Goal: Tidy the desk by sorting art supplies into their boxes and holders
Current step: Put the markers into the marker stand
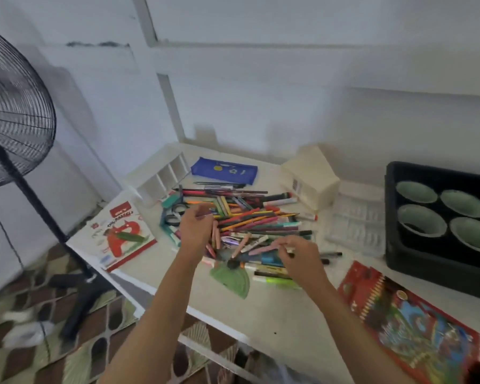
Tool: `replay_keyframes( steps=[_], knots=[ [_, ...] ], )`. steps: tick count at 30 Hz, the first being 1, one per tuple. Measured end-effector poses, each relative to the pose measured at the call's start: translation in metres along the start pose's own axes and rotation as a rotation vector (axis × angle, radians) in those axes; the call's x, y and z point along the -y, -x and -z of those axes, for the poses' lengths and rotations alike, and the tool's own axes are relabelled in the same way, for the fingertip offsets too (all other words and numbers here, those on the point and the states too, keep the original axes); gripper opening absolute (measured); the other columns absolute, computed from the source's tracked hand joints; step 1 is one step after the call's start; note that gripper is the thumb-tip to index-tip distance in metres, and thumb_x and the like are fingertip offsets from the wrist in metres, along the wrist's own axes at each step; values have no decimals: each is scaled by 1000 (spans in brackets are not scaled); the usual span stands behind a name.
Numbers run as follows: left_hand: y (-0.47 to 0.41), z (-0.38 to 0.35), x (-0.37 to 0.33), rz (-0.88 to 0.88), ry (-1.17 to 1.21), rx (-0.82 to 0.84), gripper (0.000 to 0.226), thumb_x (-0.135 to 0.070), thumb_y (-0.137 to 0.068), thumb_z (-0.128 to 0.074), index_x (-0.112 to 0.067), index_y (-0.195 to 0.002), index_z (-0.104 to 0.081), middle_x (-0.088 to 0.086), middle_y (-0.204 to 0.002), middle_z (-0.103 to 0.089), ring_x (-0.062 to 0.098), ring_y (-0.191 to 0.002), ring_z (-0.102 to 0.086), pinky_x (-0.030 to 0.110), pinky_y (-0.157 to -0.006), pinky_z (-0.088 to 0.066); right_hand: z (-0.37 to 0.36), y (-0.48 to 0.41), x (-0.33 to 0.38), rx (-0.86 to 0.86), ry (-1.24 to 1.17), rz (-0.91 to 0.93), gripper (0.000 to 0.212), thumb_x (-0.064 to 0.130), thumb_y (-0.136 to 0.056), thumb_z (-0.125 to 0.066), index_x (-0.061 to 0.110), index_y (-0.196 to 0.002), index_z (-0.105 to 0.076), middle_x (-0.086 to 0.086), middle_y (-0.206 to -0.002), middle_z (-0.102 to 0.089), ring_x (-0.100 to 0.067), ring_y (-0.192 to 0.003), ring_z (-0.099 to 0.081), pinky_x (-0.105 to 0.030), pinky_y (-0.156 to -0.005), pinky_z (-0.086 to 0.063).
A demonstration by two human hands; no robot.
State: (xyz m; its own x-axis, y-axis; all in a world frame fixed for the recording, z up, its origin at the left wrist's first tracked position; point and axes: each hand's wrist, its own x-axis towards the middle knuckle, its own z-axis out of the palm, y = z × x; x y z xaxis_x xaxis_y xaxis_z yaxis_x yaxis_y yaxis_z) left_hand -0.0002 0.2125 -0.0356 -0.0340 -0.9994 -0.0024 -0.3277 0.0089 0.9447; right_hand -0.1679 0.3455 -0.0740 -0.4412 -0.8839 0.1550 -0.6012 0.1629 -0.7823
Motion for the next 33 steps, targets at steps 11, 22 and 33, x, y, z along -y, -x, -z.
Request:
replay_keyframes(
  steps=[11,22,33],
  knots=[
    [-185,108,14,-234,-880,0,49,-27,-82,-62,-22,-129,-50,8,-137,-33,28,-130,-26,43,-101,-33,-115,-137,103,151,19,93,19,12,-90,-55,11,-98,-72,-3,-96,-71,-9,-82,-58,-14,-76,-39],
    [-274,100,48,-42,-985,190,96,-60,-76,-61,-25,-147,-7,12,-143,-27,35,-130,-27,53,-104,-23,-195,-224,130,288,45,26,17,12,-90,-56,11,-98,-71,-4,-103,-70,-12,-85,-60,-13,-71,-38],
    [-308,135,42,-190,-30,206,113,-38,-64,-85,-45,-144,-6,0,-141,-35,19,-128,-39,49,-103,-42,-253,-255,159,388,-350,-87,78,16,-90,-59,25,-151,-10,2,-143,-38,-15,-129,-42,-35,-95,-48]
  ],
)
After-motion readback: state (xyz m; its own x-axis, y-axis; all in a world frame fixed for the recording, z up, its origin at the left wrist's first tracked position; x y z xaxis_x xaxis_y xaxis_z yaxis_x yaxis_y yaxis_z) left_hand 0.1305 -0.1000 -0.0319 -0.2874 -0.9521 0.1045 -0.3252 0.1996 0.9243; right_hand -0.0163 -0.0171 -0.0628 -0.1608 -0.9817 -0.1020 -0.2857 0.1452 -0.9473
